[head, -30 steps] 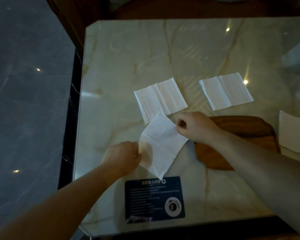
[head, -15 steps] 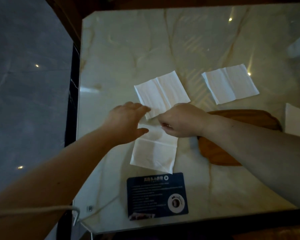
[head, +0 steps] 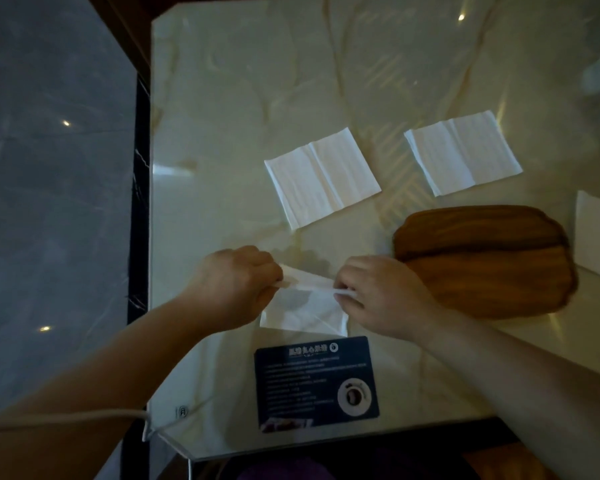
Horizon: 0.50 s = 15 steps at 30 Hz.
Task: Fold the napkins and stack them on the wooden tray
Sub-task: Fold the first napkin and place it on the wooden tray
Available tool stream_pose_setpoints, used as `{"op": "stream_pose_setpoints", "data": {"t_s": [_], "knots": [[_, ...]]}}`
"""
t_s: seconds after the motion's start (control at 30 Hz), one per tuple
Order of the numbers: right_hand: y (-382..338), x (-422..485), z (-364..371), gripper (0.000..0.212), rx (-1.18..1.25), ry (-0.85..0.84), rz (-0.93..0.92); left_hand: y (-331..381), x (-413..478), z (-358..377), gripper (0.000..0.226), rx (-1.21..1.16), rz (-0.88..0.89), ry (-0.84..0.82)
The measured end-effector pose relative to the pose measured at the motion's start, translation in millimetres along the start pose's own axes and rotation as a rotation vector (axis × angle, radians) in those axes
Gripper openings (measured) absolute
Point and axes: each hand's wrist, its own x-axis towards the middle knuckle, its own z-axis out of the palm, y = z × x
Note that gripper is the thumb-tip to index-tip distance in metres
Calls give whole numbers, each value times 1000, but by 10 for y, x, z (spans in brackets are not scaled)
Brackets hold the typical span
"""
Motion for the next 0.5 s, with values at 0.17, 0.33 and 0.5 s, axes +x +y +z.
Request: {"op": "stream_pose_setpoints", "data": {"t_s": [0.17,0.33,0.5], "knots": [[-72,-171,230,8,20,-86,-3,81,-143,176,8,13,72,-113],[-58,-216,295,33,15,-144,-20,84,-190,220,19,-10,99,-173],[67,-47,170,32,147,22,166,21,-106,263,32,-53,-8,-125]]}}
